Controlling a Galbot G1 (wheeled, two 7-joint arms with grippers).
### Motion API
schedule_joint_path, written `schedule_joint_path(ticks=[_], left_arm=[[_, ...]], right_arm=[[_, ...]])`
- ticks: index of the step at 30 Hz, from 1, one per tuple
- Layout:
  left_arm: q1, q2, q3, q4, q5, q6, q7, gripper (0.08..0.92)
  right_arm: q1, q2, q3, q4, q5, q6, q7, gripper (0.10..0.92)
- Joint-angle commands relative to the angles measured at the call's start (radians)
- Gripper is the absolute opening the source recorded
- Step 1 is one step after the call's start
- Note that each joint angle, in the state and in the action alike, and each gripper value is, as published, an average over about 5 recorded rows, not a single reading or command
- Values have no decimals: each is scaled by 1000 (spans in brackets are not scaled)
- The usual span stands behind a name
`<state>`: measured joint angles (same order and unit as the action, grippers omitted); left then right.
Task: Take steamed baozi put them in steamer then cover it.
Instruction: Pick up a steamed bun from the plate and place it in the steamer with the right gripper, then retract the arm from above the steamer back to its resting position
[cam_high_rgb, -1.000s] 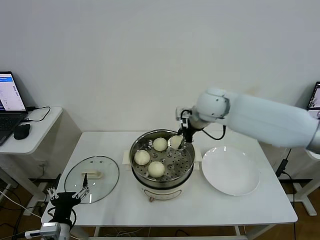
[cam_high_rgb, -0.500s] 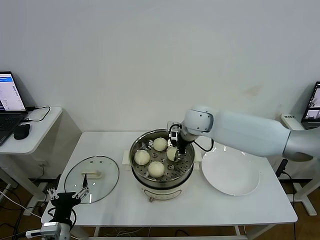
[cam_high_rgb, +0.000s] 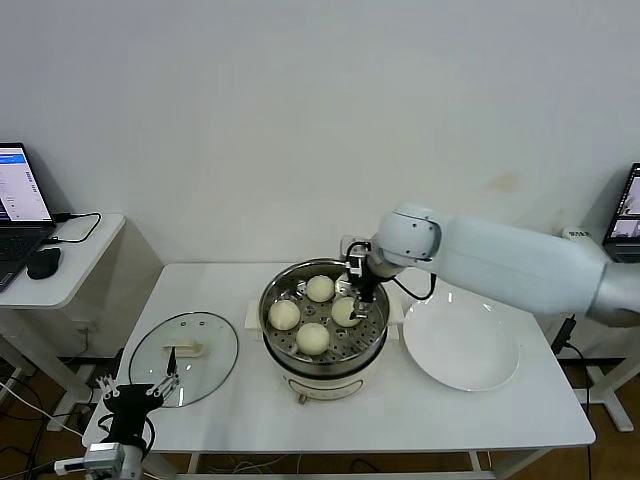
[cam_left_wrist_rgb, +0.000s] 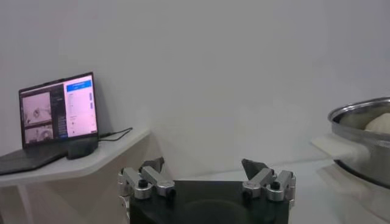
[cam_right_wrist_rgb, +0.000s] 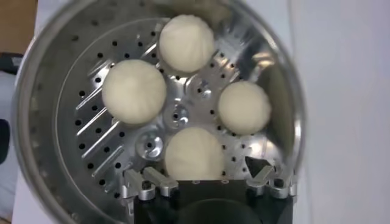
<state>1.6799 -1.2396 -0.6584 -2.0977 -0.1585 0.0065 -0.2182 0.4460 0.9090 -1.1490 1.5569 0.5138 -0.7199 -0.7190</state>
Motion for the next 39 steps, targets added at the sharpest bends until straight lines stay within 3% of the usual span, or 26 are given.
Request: schedule_joint_path(ticks=[1, 6, 11, 19, 27, 31, 35, 39], left_arm=[[-1, 1, 2, 2, 2, 0, 1, 823], [1, 2, 6, 17, 10, -5, 3, 823], [1, -8, 13, 27, 23, -9, 4, 823], [10, -33, 25, 45, 56, -29, 6, 823], [4, -39, 33, 89, 162, -56, -8, 823], [-10, -25, 18, 141, 375, -107, -40, 823], [-38, -12, -36, 255, 847, -234, -96, 823], [-37, 23, -56, 362, 1112, -241, -123, 823]], right_arm=[[-209, -345, 233, 301, 119, 56, 385, 823], [-720, -469, 656, 389, 103, 282, 631, 822], [-1293, -403, 1172, 397, -31, 479, 703, 823], [-1785, 12, 1711, 387, -294, 743, 624, 822], [-2021, 354, 1914, 403, -351, 890, 512, 823], [-2110, 444, 1974, 416, -357, 897, 494, 823], [-2166, 494, 2009, 435, -356, 884, 493, 823], [-2184, 520, 2022, 406, -371, 894, 495, 823]])
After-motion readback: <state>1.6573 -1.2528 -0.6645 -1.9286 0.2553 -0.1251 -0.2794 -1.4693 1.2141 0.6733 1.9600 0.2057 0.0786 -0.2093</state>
